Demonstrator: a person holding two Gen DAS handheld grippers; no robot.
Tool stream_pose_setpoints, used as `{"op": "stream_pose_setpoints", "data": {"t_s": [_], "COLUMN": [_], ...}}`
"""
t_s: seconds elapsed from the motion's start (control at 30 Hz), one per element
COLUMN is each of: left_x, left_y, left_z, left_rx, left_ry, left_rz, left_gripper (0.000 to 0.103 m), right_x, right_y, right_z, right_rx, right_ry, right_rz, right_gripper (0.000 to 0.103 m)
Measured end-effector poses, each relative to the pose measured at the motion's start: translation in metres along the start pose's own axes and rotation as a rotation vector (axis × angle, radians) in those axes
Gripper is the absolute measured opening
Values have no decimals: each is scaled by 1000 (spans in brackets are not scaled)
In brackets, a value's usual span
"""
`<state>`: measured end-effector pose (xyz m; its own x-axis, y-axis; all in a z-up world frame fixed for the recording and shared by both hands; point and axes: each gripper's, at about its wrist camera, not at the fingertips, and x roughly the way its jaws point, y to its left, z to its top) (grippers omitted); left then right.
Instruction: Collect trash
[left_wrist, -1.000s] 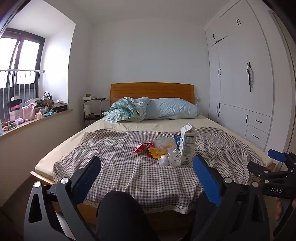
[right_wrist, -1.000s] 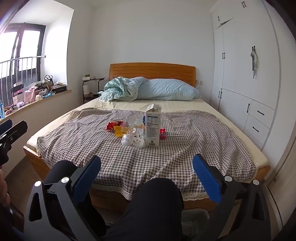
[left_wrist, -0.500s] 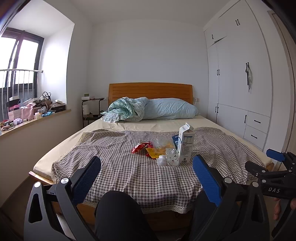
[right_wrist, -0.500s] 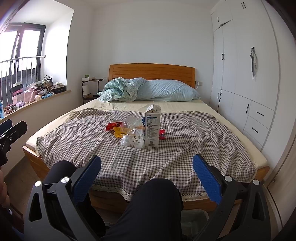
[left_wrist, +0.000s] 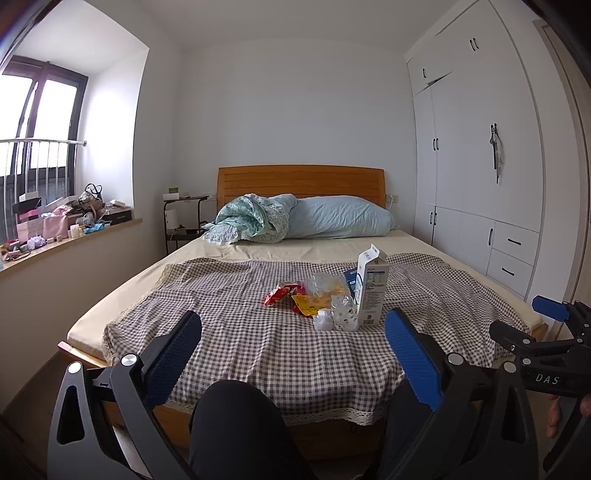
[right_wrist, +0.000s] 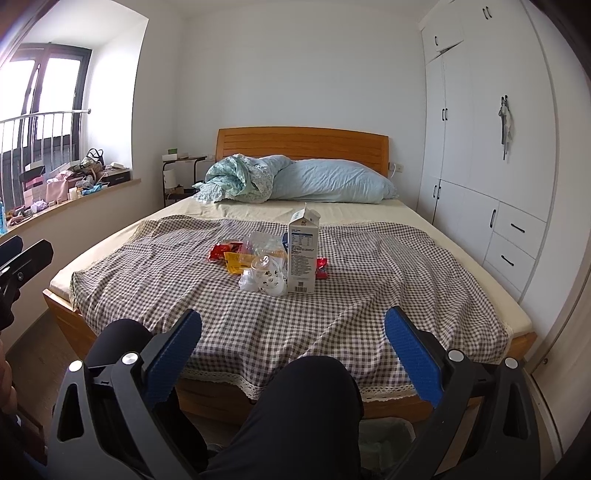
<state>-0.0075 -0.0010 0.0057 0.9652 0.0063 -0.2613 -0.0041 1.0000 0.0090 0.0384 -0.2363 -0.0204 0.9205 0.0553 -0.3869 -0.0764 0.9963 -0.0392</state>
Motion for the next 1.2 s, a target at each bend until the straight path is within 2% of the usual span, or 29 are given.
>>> {"op": "stream_pose_setpoints", "data": {"t_s": [1.2], "left_x": [4], "left_y": [1], "left_z": [-2], "left_rx": [-5], "left_ry": [6], "left_rz": [16], "left_gripper": [96], "right_x": [0], "right_y": [2], "right_z": [-1], "right_rx": [-18], "right_ry": [-9], "right_rz": [0], "right_gripper": [95]}}
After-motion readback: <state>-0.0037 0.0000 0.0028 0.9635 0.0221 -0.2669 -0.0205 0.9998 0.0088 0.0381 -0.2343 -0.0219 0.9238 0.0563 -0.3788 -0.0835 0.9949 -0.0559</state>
